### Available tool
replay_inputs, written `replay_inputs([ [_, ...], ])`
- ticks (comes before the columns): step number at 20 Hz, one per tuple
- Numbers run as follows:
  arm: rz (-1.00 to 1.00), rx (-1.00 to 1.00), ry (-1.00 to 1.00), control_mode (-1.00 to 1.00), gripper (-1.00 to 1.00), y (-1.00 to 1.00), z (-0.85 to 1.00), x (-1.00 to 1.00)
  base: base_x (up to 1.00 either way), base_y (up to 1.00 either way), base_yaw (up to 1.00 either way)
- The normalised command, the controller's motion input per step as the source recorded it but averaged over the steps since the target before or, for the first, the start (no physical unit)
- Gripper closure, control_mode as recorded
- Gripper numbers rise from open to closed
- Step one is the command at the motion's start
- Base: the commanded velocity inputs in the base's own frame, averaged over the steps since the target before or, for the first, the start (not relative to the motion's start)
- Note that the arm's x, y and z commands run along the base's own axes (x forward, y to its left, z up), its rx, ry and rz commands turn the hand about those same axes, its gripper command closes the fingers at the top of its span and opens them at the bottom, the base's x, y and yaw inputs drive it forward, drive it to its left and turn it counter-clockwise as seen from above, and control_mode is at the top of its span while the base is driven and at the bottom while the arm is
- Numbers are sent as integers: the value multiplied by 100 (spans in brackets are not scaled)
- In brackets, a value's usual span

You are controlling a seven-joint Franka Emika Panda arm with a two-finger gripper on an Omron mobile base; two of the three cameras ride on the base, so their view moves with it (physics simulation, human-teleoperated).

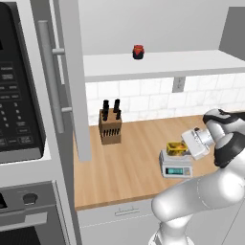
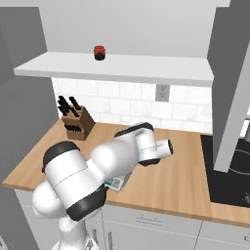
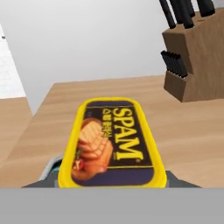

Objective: Pick the canned food and place it on the digital scale for weighing, and close the cabinet.

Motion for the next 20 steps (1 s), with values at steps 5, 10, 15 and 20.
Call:
replay_inputs([
  [5,0,-7,-18,-100,100,0,-32,3,0,0,0],
  [10,0,-4,-13,-100,100,0,-28,9,0,0,0],
  [15,0,-2,-7,-100,-100,0,-11,0,0,0,0],
  [20,0,0,0,-100,-100,0,0,0,0,0,0],
])
